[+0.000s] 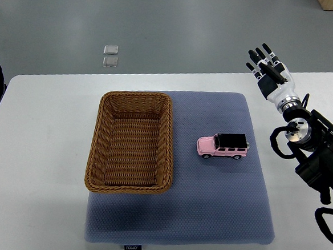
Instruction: Place pink car in brown basket
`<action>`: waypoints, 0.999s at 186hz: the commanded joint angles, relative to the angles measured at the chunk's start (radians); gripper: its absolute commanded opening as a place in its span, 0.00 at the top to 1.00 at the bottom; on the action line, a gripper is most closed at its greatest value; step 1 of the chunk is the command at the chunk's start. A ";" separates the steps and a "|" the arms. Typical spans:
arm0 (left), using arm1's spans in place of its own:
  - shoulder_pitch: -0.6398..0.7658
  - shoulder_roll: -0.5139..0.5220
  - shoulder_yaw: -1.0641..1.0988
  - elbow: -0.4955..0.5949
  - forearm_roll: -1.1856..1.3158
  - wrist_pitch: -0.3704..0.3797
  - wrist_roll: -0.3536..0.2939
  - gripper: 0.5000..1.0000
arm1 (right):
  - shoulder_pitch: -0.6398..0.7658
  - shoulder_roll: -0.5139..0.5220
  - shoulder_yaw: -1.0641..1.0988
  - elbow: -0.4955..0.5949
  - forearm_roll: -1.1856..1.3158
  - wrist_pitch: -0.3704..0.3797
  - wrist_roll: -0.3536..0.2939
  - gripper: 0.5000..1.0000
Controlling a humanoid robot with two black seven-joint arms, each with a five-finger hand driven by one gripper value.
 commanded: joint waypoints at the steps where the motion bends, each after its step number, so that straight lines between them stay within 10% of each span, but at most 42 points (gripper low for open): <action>1: 0.002 0.000 0.000 0.000 0.001 0.000 0.003 0.00 | 0.000 0.000 0.000 0.000 0.000 0.000 0.000 0.18; 186: 0.000 0.000 0.001 0.006 0.002 0.006 0.005 0.00 | -0.002 0.002 0.002 0.003 0.001 0.000 0.000 0.18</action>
